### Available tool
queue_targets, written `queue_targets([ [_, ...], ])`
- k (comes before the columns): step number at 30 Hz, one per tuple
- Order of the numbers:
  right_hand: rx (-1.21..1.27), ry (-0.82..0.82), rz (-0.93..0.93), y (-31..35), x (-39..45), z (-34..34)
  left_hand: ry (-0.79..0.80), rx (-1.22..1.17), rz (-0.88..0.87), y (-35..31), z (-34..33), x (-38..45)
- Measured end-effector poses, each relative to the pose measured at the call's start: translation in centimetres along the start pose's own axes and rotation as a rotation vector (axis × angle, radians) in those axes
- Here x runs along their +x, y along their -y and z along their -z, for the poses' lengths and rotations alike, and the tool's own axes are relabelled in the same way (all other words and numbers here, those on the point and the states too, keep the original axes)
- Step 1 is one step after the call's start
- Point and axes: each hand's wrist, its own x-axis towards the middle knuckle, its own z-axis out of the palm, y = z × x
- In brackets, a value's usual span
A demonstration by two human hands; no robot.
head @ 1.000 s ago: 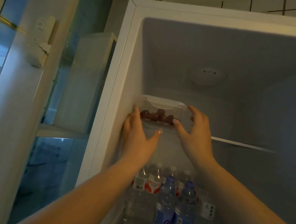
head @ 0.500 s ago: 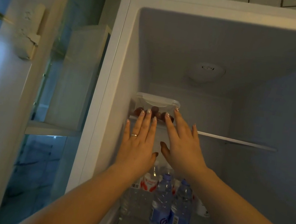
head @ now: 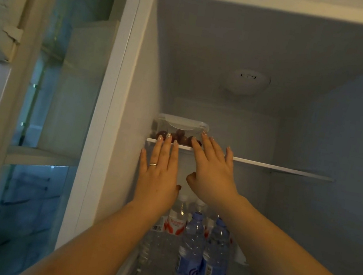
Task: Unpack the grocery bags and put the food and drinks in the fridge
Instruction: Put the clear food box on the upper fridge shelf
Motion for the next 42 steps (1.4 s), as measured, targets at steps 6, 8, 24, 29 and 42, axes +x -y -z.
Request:
queue_targets([
  [6, 0.051, -0.010, 0.015, -0.2, 0.0, 0.1, 0.014, -0.025, 0.000, 0.0, 0.4, 0.0],
  [8, 0.108, -0.011, 0.026, -0.3, -0.5, 0.7, 0.019, -0.080, 0.007, -0.1, 1.1, -0.4],
  [24, 0.267, 0.015, -0.083, 1.7, -19.5, 4.0, 0.049, -0.387, -0.023, -2.6, 5.5, -19.7],
  [29, 0.149, 0.064, -0.067, 3.7, -27.8, 7.3, 0.177, -0.364, -0.063, -3.6, 8.1, -26.9],
  [42, 0.122, 0.478, -0.318, 11.3, -54.8, 19.3, 0.584, -0.414, -0.325, -6.1, 13.9, -49.6],
])
